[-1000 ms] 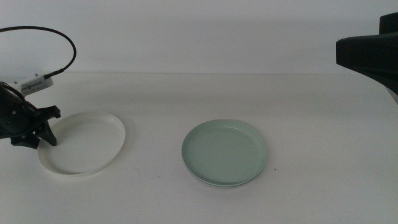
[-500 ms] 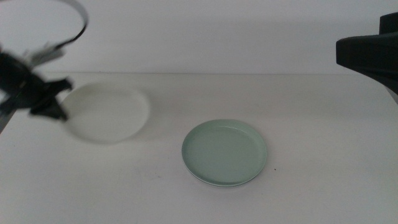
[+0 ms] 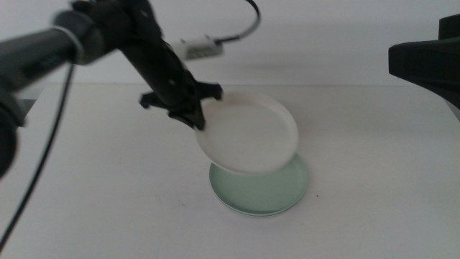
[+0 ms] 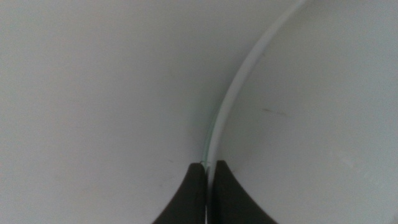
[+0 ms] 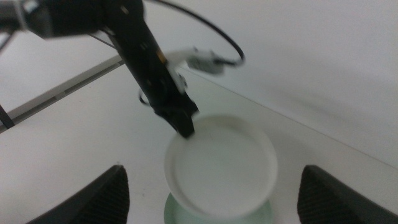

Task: Stack the three bowls on top of each other.

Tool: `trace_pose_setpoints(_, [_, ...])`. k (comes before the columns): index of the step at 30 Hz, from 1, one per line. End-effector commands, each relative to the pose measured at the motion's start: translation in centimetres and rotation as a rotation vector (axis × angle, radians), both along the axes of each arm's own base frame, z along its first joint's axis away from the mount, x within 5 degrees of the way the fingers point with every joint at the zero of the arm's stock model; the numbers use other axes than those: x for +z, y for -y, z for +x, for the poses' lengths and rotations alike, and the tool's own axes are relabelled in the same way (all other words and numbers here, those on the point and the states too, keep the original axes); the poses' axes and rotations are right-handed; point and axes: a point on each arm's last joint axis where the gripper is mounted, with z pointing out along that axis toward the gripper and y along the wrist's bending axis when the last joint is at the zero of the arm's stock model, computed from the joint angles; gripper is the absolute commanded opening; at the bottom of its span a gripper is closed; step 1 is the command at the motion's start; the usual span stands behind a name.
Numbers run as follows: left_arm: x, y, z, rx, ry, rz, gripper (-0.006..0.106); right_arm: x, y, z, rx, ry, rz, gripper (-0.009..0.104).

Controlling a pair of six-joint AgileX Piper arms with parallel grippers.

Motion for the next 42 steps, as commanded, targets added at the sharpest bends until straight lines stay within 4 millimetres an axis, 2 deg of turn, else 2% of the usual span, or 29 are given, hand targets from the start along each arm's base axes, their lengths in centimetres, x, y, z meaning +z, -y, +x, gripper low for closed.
trace_pose_setpoints(1, [-0.8,1.2,0.1,-0.014,-0.007,0.015,-0.002,0.1,0.0,-0.1,0.002,0.006,0.004,0.093])
trace_pose_setpoints(4, [-2.0,2.2,0.0,-0.031,-0.028,0.024,-0.002,0.1,0.0,-0.1,0.002,0.006,0.004,0.093])
trace_pose_setpoints(9, [-3.5,2.5,0.2,-0.042,-0.045,0.046,-0.002,0.1,0.0,-0.1,0.002,0.006,0.004,0.093])
trace_pose_setpoints(14, [-3.6,2.7,0.1,-0.087,-0.040,0.036,-0.001,0.1,0.0,-0.1,0.002,0.006,0.004,0.093])
trace_pose_setpoints(17, [-3.5,2.7,0.1,-0.091,-0.039,0.035,0.005,0.1,0.0,-0.1,0.002,0.006,0.004,0.093])
trace_pose_setpoints(20, [-3.5,2.7,0.1,-0.091,-0.039,0.035,0.017,0.1,0.0,-0.1,0.002,0.006,0.004,0.093])
trace_pose_setpoints(27, [-3.1,2.5,0.1,-0.094,-0.048,0.039,0.064,0.1,0.0,-0.1,0.002,0.006,0.004,0.093])
trace_pose_setpoints(30, [-1.2,1.6,0.8,-0.104,-0.040,0.035,0.083,0.1,0.0,-0.1,0.002,0.006,0.004,0.093])
trace_pose_setpoints(32, [1.5,0.1,1.7,-0.066,0.038,0.013,0.094,0.1,0.0,-0.1,0.002,0.006,0.004,0.093])
trace_pose_setpoints(35, [5.9,-3.0,0.9,-0.002,0.128,-0.006,0.094,0.1,0.0,-0.1,0.002,0.006,0.004,0.093])
trace_pose_setpoints(37, [8.7,-5.1,-1.0,0.032,0.171,0.000,0.094,0.1,0.0,-0.1,0.002,0.006,0.004,0.093])
trace_pose_setpoints(39, [11.2,-7.2,-3.3,0.094,0.301,0.030,0.094,0.1,0.0,-0.1,0.002,0.006,0.004,0.093])
trace_pose_setpoints(41, [13.7,-9.3,-6.7,0.179,0.477,0.059,0.094,0.1,0.0,-0.1,0.002,0.006,0.004,0.093])
trace_pose_setpoints(42, [13.5,-10.3,-8.8,0.201,0.545,0.089,0.094,0.1,0.0,-0.1,0.002,0.006,0.004,0.093])
